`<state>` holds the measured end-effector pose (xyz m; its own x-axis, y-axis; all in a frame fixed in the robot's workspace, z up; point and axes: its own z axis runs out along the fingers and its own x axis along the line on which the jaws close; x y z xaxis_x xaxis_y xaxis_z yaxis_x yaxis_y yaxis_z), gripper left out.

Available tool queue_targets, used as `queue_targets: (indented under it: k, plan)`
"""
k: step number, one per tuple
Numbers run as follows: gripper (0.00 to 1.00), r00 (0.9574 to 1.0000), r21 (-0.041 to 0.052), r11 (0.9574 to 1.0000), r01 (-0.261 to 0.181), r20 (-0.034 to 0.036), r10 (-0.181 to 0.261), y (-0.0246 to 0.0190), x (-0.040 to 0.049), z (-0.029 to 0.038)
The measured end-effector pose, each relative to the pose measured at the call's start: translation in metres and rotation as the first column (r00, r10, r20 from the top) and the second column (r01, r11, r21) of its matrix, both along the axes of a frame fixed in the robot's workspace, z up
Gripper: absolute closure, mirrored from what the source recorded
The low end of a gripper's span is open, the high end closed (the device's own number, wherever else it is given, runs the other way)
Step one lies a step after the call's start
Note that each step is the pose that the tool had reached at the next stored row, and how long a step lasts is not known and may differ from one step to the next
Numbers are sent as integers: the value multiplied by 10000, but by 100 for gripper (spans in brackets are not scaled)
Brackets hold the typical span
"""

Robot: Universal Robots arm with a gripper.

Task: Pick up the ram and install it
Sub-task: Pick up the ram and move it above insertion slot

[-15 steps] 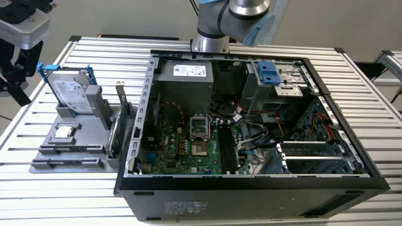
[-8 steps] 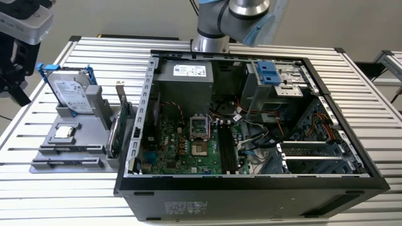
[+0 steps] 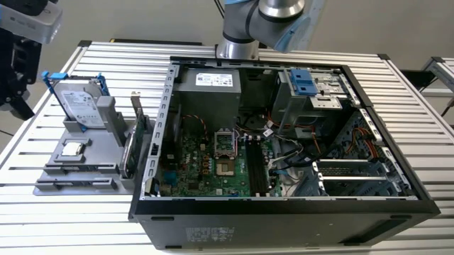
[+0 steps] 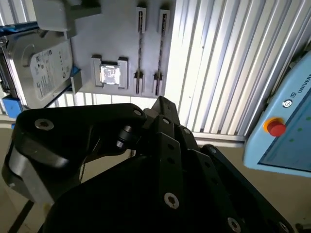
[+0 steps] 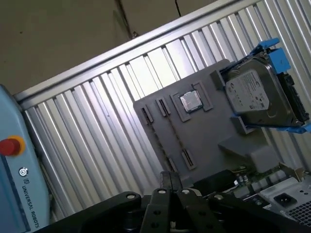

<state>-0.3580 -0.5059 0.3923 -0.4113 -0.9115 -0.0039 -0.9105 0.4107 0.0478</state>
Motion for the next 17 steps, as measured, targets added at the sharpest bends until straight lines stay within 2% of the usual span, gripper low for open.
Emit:
queue_targets:
  k: [4,8,11,17]
  plan:
    - [100,9974,0,9974,-724,1,724,0,0,0]
    - [100,9895,0,9895,-1444,0,1444,0,0,0]
    - [100,9801,0,9801,-1986,0,1986,0,0,0]
    - [100,9562,0,9562,-2928,1,2928,7,-1,-1]
